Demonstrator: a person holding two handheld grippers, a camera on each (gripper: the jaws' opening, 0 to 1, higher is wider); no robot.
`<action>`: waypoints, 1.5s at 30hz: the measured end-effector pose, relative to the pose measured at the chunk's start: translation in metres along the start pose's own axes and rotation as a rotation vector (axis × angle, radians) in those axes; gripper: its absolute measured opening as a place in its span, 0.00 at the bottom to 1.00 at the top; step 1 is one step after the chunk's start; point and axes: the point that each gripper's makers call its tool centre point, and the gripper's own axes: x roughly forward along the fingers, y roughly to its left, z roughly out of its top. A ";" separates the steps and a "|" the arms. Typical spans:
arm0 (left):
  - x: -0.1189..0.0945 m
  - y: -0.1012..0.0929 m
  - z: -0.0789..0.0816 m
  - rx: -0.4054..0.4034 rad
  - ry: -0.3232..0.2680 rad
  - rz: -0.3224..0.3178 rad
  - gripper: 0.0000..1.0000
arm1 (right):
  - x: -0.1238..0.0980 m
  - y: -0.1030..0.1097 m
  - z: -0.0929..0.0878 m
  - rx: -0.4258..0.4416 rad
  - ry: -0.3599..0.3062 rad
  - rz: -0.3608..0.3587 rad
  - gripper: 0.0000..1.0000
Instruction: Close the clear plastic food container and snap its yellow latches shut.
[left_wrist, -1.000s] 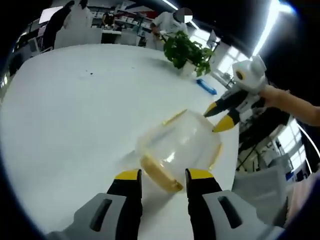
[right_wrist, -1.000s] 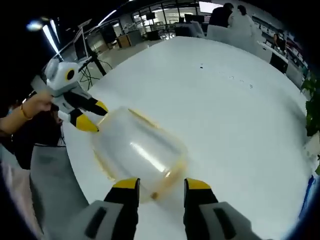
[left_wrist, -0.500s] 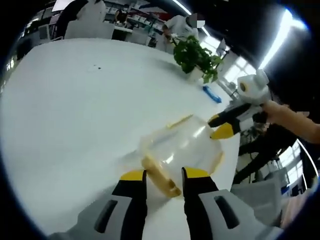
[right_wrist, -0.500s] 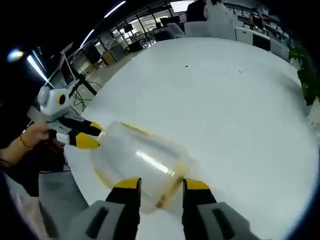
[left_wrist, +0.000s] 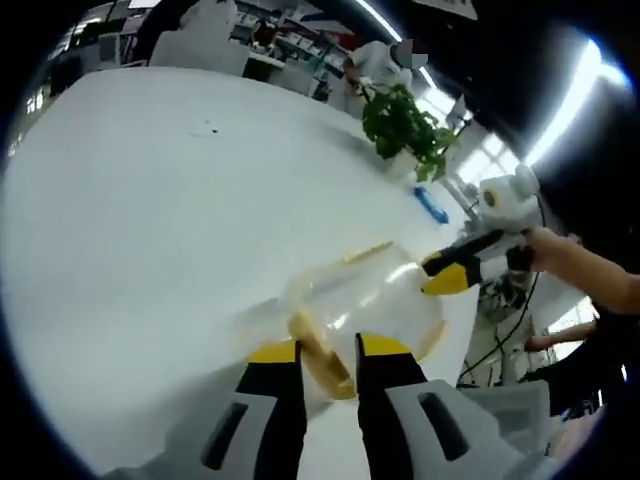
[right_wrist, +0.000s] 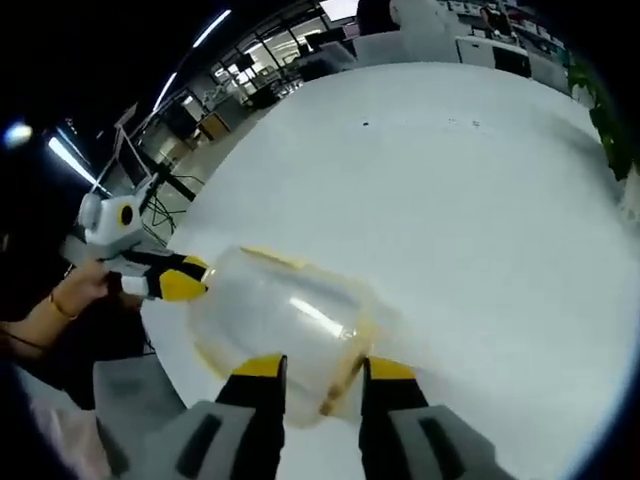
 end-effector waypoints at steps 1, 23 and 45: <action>0.000 0.001 0.000 -0.012 -0.001 -0.009 0.13 | 0.000 0.000 0.000 -0.009 -0.003 0.001 0.25; 0.000 -0.006 0.000 0.049 -0.003 0.118 0.14 | -0.002 0.000 0.004 0.012 -0.087 -0.072 0.35; 0.000 -0.005 -0.001 -0.034 -0.069 0.076 0.11 | 0.002 0.003 -0.001 0.035 -0.109 -0.084 0.34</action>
